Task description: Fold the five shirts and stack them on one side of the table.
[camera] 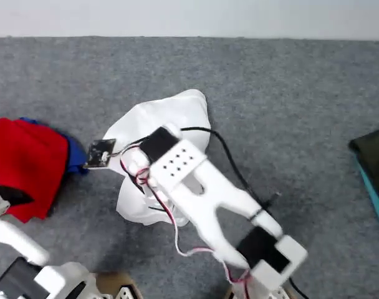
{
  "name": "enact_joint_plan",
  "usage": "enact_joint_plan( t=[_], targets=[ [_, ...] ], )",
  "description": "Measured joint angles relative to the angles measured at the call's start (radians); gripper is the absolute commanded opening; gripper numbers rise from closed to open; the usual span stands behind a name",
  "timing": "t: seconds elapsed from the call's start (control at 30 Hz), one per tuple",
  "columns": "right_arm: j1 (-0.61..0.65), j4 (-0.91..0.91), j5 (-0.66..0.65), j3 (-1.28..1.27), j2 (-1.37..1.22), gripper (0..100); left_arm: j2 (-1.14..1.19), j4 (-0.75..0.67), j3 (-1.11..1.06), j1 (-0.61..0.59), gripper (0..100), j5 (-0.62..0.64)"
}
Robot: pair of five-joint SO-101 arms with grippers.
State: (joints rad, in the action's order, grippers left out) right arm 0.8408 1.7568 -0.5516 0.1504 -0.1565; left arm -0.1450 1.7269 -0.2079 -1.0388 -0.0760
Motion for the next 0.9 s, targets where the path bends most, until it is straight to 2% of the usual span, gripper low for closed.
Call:
enact_joint_plan(
  t=[0.07, 0.13, 0.27, 0.37, 0.47, 0.67, 0.77, 0.9],
  targets=[
    [-0.012, -0.006, 0.0, 0.0, -0.089, 42.8, 0.0, 0.0, 0.0, 0.0, 33, -0.002],
    [-0.038, -0.011, 0.0, 0.0, -0.184, 33.7, 0.0, 0.0, 0.0, -0.002, 33, -0.003],
    [-0.104, -0.009, 0.002, 0.081, -0.327, 0.0, 0.0, 0.0, 0.0, -0.003, 33, -0.003],
    [-0.153, 0.0, 0.002, 0.19, -0.342, 6.9, 0.0, 0.0, 0.0, -0.003, 33, -0.003],
    [-0.212, 0.0, 0.0, 0.261, -0.327, 0.1, 0.0, 0.0, 0.0, -0.003, 33, -0.003],
    [-0.35, 0.0, 0.0, 0.232, -0.132, 0.9, 0.0, 0.0, 0.0, -0.003, 33, -0.003],
    [-0.488, 0.0, -0.017, 0.132, 0.006, 0.9, 0.0, 0.0, 0.0, 0.011, 33, -0.003],
    [-0.755, -0.002, -0.115, -0.063, 0.133, 1.9, 0.0, 0.0, 0.0, 0.037, 33, -0.003]
  ],
)
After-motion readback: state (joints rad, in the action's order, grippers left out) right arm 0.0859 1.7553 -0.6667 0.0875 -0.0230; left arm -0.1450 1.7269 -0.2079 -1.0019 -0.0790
